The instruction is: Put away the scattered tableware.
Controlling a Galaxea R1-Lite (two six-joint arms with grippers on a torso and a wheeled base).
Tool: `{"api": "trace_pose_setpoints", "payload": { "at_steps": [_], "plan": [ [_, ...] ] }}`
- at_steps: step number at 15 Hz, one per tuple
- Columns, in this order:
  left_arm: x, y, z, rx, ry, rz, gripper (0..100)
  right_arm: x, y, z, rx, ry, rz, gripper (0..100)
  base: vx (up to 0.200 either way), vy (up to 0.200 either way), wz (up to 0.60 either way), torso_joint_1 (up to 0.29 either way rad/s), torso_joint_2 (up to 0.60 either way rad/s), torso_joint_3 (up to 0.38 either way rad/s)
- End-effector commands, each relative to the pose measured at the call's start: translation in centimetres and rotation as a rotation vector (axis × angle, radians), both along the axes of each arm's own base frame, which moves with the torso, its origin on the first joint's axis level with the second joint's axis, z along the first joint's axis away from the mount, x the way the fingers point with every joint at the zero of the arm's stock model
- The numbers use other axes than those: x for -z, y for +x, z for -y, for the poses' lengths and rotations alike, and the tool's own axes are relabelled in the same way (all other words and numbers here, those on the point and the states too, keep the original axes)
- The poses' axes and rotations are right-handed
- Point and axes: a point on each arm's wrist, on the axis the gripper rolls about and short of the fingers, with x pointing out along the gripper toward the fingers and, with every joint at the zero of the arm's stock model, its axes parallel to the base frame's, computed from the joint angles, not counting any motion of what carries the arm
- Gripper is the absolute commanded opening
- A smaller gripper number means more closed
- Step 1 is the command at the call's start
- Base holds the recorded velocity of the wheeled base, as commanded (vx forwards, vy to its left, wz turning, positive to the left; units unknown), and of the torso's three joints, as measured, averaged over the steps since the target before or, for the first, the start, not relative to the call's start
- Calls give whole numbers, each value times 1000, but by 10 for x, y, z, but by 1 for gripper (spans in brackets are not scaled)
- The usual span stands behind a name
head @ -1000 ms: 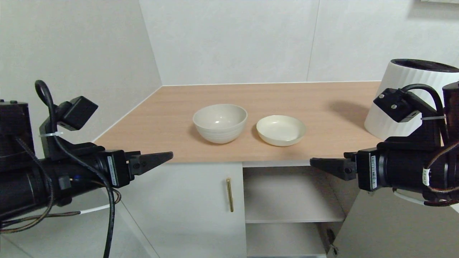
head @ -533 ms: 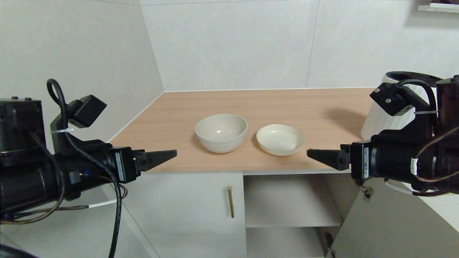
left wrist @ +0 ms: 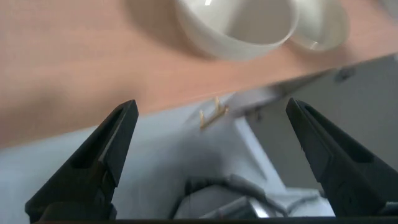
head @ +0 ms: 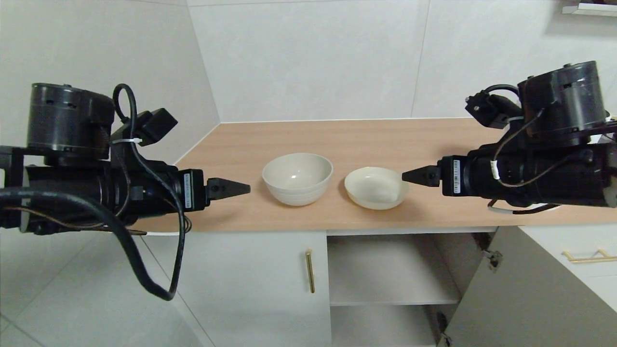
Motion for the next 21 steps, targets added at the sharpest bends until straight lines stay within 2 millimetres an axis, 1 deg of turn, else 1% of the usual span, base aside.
{"api": "trace_pose_setpoints", "payload": {
  "at_steps": [1,2,3,4,7,8,9,10,12,14,17,19,20,21],
  "plan": [
    [3,18,13,-11,-41,-46,100,10,15,-6,14,-14,-28,100,0,0,0,0,0,0],
    [3,28,22,-65,-116,-89,100,10,15,-6,16,-12,-27,100,0,0,0,0,0,0],
    [3,32,29,-93,-150,-110,100,10,16,-5,19,-13,-29,100,0,0,0,0,0,0],
    [6,43,38,-153,-187,-137,100,12,20,-6,28,-14,-31,100,0,0,0,0,0,0],
    [23,61,52,-222,-176,-170,100,21,31,-11,74,-14,-54,100,0,0,0,0,0,0],
    [24,64,55,-240,-182,-171,100,23,33,-12,79,-19,-56,100,0,0,0,0,0,0],
    [28,74,61,-295,-194,-170,100,25,35,-14,84,-19,-52,100,0,0,0,0,0,0],
    [31,78,65,-315,-192,-174,100,25,36,-14,83,-15,-44,100,0,0,0,0,0,0],
    [38,84,67,-332,-187,-184,100,25,36,-14,83,-15,-44,100,0,0,0,0,0,0],
    [36,88,69,-358,-230,-178,100,24,36,-14,84,-12,-42,100,0,0,0,0,0,0],
    [33,87,67,-373,-230,-166,100,23,35,-13,85,-9,-38,100,0,0,0,0,0,0],
    [37,89,68,-376,-224,-174,100,23,35,-13,85,-9,-38,100,0,0,0,0,0,0],
    [38,90,69,-376,-222,-177,0,23,35,-13,85,-9,-38,100,0,0,0,0,0,0],
    [38,90,69,-375,-222,-178,0,22,35,-13,85,-9,-37,100,0,0,0,0,0,0]
  ]
}}
